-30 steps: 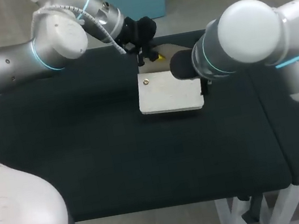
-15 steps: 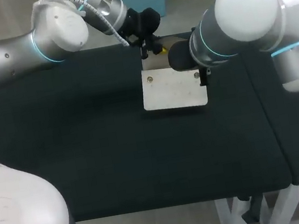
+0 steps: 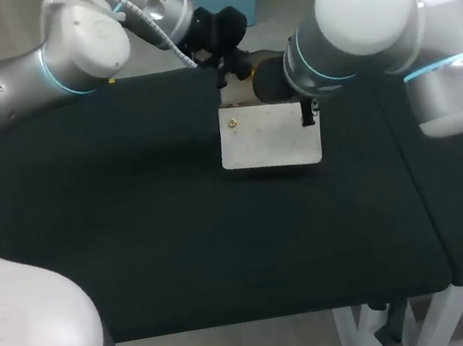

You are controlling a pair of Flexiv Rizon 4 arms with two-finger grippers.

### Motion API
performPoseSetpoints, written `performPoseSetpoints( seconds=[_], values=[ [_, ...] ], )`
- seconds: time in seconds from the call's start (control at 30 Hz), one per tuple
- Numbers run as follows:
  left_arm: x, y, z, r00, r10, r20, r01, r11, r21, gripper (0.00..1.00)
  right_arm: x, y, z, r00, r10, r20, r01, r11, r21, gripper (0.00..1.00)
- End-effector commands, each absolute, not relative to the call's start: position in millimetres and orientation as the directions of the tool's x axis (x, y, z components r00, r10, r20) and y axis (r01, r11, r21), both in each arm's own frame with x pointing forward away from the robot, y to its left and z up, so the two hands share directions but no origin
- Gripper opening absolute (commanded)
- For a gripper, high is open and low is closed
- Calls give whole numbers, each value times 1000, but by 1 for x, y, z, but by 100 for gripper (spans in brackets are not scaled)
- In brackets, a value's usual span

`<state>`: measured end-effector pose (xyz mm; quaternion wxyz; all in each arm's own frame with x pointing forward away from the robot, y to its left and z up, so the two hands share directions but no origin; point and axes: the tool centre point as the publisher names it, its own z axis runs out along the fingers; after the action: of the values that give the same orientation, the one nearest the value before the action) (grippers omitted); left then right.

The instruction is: Pick up the bag, open it, inspect its contents, close it, and place it on the opposite side

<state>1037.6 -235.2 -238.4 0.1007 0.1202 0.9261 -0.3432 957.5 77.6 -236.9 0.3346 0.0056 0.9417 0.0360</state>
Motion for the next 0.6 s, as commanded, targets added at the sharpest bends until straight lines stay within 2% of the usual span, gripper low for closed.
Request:
performPoseSetpoints(
  seconds=[0.03, 0.6],
  values=[
    [1032, -232, -237, -948, 159, -276, 302, 726, -618, 0, 965, 78, -244, -771, 34, -636, -13, 998, 69, 0],
    [1020, -233, -237, -947, 163, -276, 305, 726, -617, 0, 990, 83, -274, -777, 59, -627, 34, 998, 51, 0]
  ],
)
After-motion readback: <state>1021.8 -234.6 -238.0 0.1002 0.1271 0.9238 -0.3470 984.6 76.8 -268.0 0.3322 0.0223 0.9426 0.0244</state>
